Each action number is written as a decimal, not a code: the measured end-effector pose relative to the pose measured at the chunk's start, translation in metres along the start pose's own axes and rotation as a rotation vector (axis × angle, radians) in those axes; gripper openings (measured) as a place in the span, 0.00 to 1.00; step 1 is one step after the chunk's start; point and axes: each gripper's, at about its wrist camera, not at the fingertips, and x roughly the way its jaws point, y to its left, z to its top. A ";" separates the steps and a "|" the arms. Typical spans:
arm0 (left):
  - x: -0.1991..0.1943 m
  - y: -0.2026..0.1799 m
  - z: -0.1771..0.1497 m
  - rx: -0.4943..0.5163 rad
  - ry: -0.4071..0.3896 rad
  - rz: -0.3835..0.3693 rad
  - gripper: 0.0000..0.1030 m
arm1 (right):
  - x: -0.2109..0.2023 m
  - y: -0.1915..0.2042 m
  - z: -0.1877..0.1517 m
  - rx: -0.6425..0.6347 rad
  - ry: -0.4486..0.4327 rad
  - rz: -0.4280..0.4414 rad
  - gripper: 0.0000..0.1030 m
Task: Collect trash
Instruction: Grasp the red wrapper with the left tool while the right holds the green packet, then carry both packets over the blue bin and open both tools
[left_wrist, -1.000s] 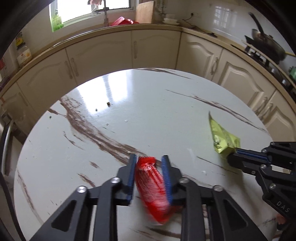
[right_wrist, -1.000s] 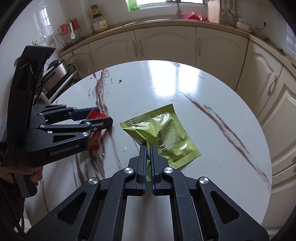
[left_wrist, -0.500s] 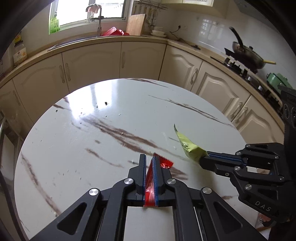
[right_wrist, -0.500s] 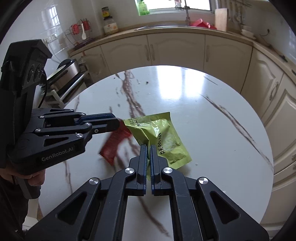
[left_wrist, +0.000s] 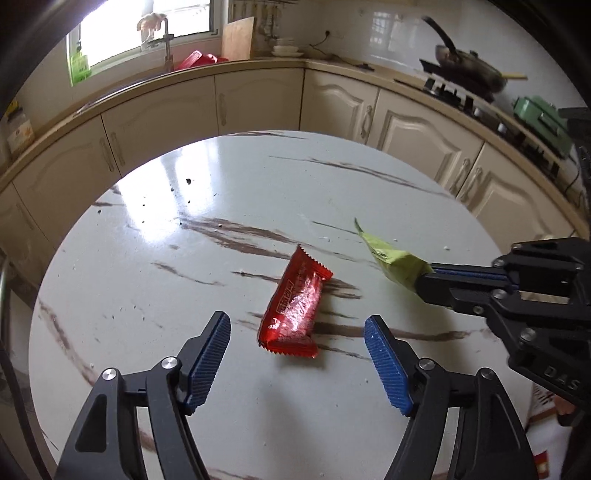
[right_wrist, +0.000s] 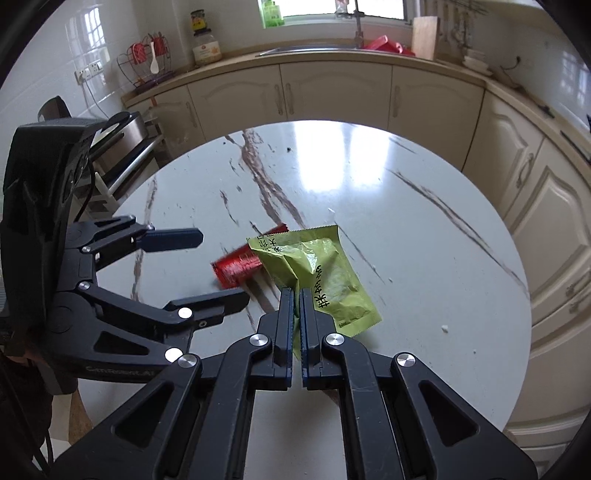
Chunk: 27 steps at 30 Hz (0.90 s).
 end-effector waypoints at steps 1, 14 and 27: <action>0.004 -0.002 0.002 0.008 0.008 0.005 0.69 | 0.000 -0.003 -0.001 0.010 0.000 0.010 0.04; 0.034 -0.002 0.018 0.045 0.041 0.005 0.15 | 0.013 -0.013 0.000 0.021 0.004 0.050 0.04; 0.009 0.009 0.004 -0.034 -0.022 -0.016 0.06 | 0.009 -0.002 0.002 0.010 -0.030 0.100 0.04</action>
